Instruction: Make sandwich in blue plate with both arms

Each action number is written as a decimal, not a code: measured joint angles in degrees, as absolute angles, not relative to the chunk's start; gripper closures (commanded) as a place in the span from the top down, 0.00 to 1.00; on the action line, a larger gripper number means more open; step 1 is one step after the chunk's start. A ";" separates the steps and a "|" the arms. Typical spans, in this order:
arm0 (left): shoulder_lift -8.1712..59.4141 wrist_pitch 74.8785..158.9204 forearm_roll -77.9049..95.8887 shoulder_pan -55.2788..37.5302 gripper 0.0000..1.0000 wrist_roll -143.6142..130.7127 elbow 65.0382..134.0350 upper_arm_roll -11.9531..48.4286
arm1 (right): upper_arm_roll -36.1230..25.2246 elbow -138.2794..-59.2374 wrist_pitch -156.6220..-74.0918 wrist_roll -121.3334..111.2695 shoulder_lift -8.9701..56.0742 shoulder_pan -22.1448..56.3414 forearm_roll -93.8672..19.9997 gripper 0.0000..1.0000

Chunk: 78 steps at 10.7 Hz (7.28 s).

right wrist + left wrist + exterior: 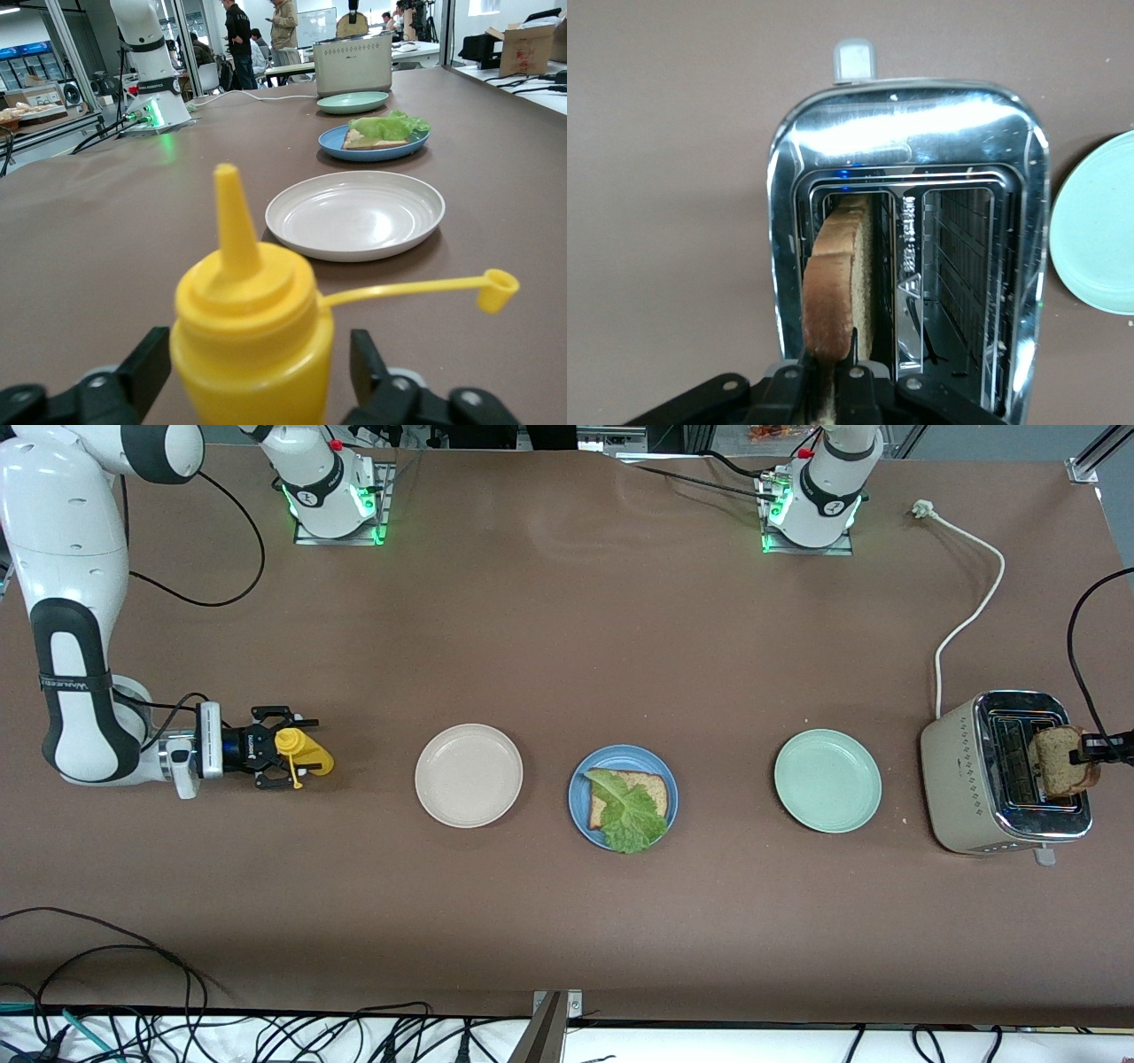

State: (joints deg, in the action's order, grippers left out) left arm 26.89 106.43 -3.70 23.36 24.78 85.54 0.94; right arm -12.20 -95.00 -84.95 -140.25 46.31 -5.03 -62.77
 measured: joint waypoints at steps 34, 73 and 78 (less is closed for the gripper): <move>24.23 97.89 40.60 2.83 0.00 -4.24 88.68 2.30 | -18.36 -92.09 -98.73 -9.27 9.43 27.42 1.49 1.00; 38.27 120.92 48.00 -13.24 1.00 4.18 86.68 -2.80 | -3.85 -97.64 -95.08 -2.87 -2.30 9.85 4.11 1.00; 27.71 117.13 34.43 -8.25 1.00 4.22 88.78 -2.97 | -1.44 -97.62 -94.94 -2.80 -2.34 6.62 4.12 1.00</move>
State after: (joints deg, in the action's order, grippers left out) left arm 27.71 117.13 34.43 -8.25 4.22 88.78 -2.97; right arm -1.44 -97.62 -94.94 -2.80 -2.34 6.62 4.12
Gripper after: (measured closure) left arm 0.000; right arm 0.000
